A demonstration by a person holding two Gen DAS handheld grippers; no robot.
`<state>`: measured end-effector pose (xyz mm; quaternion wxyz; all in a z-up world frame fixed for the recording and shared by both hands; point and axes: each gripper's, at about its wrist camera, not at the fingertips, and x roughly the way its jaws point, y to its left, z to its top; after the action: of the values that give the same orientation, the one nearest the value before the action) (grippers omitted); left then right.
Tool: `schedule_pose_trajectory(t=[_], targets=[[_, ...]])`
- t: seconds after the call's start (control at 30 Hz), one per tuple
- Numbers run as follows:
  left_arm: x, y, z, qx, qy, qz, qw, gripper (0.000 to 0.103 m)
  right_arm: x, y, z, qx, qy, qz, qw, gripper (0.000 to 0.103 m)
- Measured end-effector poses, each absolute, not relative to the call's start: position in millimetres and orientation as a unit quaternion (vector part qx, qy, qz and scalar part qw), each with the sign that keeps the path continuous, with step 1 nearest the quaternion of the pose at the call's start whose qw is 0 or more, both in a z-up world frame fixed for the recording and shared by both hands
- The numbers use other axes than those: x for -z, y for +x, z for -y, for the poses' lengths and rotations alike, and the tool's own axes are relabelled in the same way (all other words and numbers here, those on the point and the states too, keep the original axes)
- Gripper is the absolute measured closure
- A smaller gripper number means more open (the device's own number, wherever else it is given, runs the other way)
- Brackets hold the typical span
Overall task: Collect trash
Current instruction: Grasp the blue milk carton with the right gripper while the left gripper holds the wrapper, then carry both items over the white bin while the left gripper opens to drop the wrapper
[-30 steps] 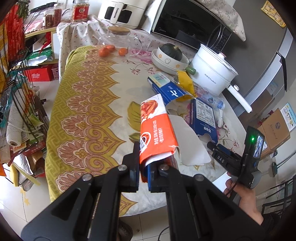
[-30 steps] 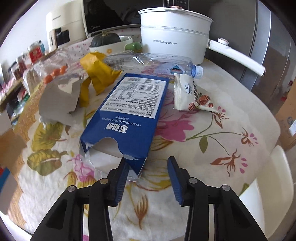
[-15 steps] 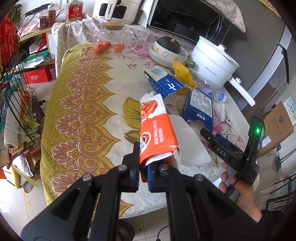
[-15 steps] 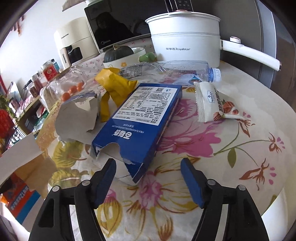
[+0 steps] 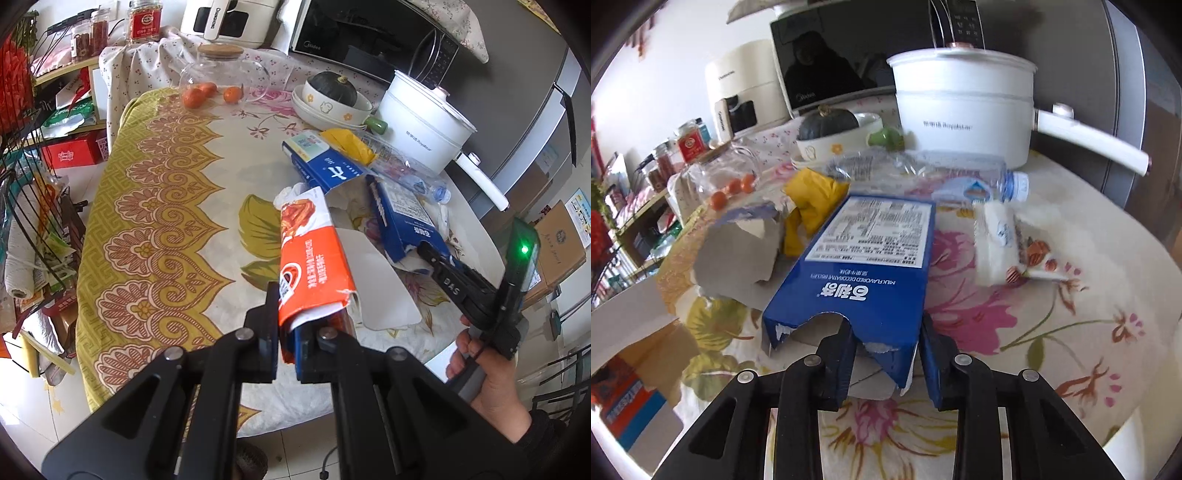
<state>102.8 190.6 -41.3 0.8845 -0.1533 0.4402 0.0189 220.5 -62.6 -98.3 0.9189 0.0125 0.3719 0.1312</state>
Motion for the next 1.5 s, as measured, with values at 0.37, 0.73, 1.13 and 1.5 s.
schedule_pose_trajectory(t=[0.37, 0.73, 1.13, 1.5], targets=[[26, 97, -160, 0.003, -0.143, -0.424, 0.894, 0.096, 47, 191, 110, -0.146, 0.002, -0.364, 0.92, 0.099], [14, 104, -105, 0.037, -0.111, -0.416, 0.902, 0.096, 7, 164, 168, -0.13, -0.018, -0.344, 0.93, 0.099], [10, 115, -49, 0.066, -0.086, -0.418, 0.902, 0.096, -24, 147, 231, -0.125, 0.033, -0.325, 0.937, 0.1], [14, 126, 22, 0.11, -0.055, -0.428, 0.895, 0.096, -35, 126, 309, -0.068, 0.048, -0.315, 0.945, 0.099]])
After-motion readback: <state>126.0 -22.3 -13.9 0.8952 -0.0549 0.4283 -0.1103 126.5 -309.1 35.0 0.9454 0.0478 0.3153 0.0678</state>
